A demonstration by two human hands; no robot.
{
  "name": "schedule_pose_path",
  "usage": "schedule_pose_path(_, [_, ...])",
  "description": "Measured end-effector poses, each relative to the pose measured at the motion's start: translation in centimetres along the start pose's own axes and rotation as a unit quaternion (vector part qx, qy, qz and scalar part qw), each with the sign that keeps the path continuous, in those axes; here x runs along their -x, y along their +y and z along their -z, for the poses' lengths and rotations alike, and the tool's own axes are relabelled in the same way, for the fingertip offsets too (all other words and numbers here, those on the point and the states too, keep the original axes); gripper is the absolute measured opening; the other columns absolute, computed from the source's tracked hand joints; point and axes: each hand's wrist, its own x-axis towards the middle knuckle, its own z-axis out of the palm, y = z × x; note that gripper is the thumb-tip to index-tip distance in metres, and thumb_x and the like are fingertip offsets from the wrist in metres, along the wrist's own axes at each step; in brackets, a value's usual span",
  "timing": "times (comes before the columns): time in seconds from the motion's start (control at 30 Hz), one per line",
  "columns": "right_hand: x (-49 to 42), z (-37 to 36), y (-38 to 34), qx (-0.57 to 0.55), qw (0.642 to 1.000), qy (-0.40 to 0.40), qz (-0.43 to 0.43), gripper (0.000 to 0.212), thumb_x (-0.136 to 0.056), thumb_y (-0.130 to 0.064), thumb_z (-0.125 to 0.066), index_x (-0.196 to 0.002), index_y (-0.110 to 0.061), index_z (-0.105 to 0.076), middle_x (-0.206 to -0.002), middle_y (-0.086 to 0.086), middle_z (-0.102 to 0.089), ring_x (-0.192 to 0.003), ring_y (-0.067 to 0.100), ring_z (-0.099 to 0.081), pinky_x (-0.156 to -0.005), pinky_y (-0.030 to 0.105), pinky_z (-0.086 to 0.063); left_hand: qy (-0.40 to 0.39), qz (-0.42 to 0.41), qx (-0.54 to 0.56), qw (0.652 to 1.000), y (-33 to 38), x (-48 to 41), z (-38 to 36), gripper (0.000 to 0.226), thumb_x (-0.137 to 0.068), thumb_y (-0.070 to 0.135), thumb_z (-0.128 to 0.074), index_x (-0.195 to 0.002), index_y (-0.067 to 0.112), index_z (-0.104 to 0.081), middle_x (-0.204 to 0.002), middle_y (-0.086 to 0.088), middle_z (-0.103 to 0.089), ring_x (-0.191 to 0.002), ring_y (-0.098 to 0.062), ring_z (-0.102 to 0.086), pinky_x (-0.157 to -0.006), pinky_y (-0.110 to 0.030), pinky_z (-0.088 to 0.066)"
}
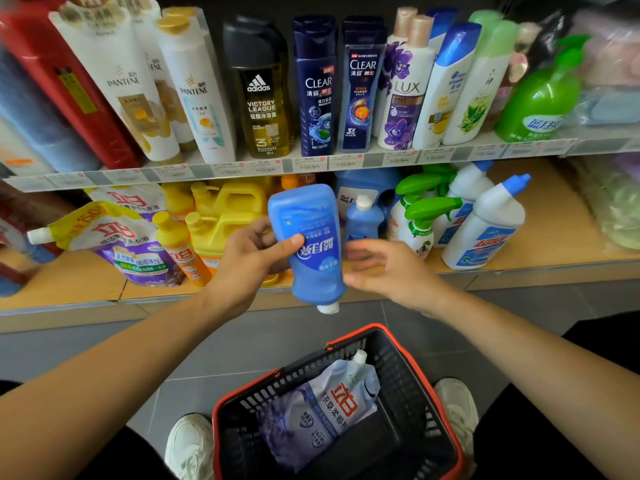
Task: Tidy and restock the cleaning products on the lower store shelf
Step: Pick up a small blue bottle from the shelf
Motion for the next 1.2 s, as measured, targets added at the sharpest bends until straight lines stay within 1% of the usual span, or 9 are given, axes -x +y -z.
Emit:
schedule_pose_path(0.1, [0.2, -1.4, 1.5, -0.013, 0.996, -0.085, -0.034, 0.047, -0.079, -0.007, -0.082, -0.122, -0.01, -0.064, -0.117, 0.006, -0.072, -0.107, 0.017, -0.069, -0.098, 0.031, -0.053, 0.012, 0.014, 0.054, 0.998, 0.3, 0.1, -0.1, 0.054, -0.085, 0.016, -0.069, -0.134, 0.0, -0.055, -0.11, -0.01, -0.077, -0.104, -0.023, -0.073, -0.075, -0.035, -0.061])
schedule_pose_path(0.2, [0.4, -2.7, 2.5, -0.157, 0.985, -0.053, -0.056, 0.043, -0.081, 0.0, -0.077, -0.119, -0.012, -0.062, -0.116, 0.003, -0.072, -0.107, 0.014, -0.067, -0.095, 0.033, -0.055, 0.018, 0.018, 0.091, 0.996, 0.3, 0.2, -0.1, 0.054, -0.087, 0.015, -0.067, -0.137, -0.001, -0.053, -0.112, -0.01, -0.075, -0.105, -0.024, -0.073, -0.076, -0.037, -0.062])
schedule_pose_path(0.37, [0.4, -3.0, 3.0, -0.336, 0.935, -0.061, -0.1, 0.058, -0.073, -0.023, -0.082, -0.126, -0.013, -0.058, -0.124, 0.008, -0.069, -0.116, 0.023, -0.066, -0.092, 0.045, -0.057, 0.008, 0.029, 0.108, 0.994, 0.3, 0.0, 0.2, 0.052, -0.086, 0.015, -0.067, -0.136, 0.004, -0.053, -0.114, -0.007, -0.074, -0.107, -0.02, -0.072, -0.078, -0.034, -0.06])
schedule_pose_path(0.53, [0.3, -2.2, 3.5, -0.395, 0.913, 0.027, -0.102, 0.056, -0.066, -0.004, -0.081, -0.116, -0.014, -0.06, -0.117, 0.01, -0.069, -0.11, 0.029, -0.069, -0.088, 0.044, -0.058, 0.006, 0.021, -0.03, 0.999, -0.1, -0.1, 0.5, 0.043, -0.076, 0.022, -0.077, -0.118, 0.016, -0.066, -0.106, 0.003, -0.077, -0.1, -0.016, -0.071, -0.075, -0.027, -0.061])
schedule_pose_path(0.63, [-0.1, -0.8, 3.6, -0.404, 0.908, 0.061, -0.092, 0.054, -0.064, 0.001, -0.078, -0.112, -0.012, -0.059, -0.12, 0.015, -0.066, -0.108, 0.032, -0.069, -0.086, 0.043, -0.059, 0.071, -0.024, -0.135, 0.988, -0.2, -0.1, 1.2, 0.057, -0.074, 0.021, -0.084, -0.126, 0.017, -0.06, -0.1, -0.007, -0.076, -0.082, -0.016, -0.07, -0.069, -0.032, -0.061])
schedule_pose_path(0.7, [-0.3, -0.3, 3.5, -0.394, 0.914, 0.063, -0.079, 0.051, -0.063, 0.001, -0.079, -0.11, -0.013, -0.061, -0.116, 0.014, -0.069, -0.105, 0.031, -0.07, -0.084, 0.042, -0.059, 0.083, -0.036, -0.168, 0.982, -0.5, -0.2, 1.6, 0.058, -0.073, 0.025, -0.085, -0.125, 0.02, -0.058, -0.097, -0.011, -0.076, -0.081, -0.022, -0.07, -0.071, -0.041, -0.061])
schedule_pose_path(0.8, [-0.7, 0.5, 3.1, -0.364, 0.926, 0.079, -0.062, 0.053, -0.061, -0.003, -0.081, -0.109, -0.014, -0.064, -0.106, 0.008, -0.073, -0.1, 0.027, -0.071, -0.078, 0.038, -0.059, 0.079, -0.032, -0.238, 0.968, -0.7, -0.7, 2.3, 0.052, -0.072, 0.03, -0.085, -0.118, 0.017, -0.064, -0.106, -0.006, -0.076, -0.093, -0.019, -0.074, -0.077, -0.04, -0.063])
schedule_pose_path(1.0, [-2.1, 2.5, 2.2, -0.213, 0.969, 0.118, -0.036, 0.053, -0.056, -0.006, -0.089, -0.102, -0.024, -0.071, -0.089, -0.002, -0.072, -0.082, 0.013, -0.067, -0.066, 0.029, -0.057, -0.016, -0.01, -0.49, 0.871, -1.6, -2.1, 3.7, 0.023, -0.083, 0.029, -0.082, -0.096, 0.01, -0.082, -0.098, -0.005, -0.078, -0.087, -0.02, -0.071, -0.081, -0.046, -0.058])
schedule_pose_path(1.2, [-4.1, 1.2, 3.9, 0.083, 0.995, 0.05, 0.032, 0.049, -0.058, -0.011, -0.095, -0.098, -0.027, -0.072, -0.089, -0.011, -0.067, -0.074, -0.006, -0.058, -0.068, 0.011, -0.045, 0.009, -0.174, -0.597, 0.783, -1.3, -2.9, 3.5, 0.032, -0.087, 0.032, -0.079, -0.115, 0.016, -0.075, -0.118, -0.002, -0.072, -0.107, -0.022, -0.064, -0.083, -0.043, -0.057])
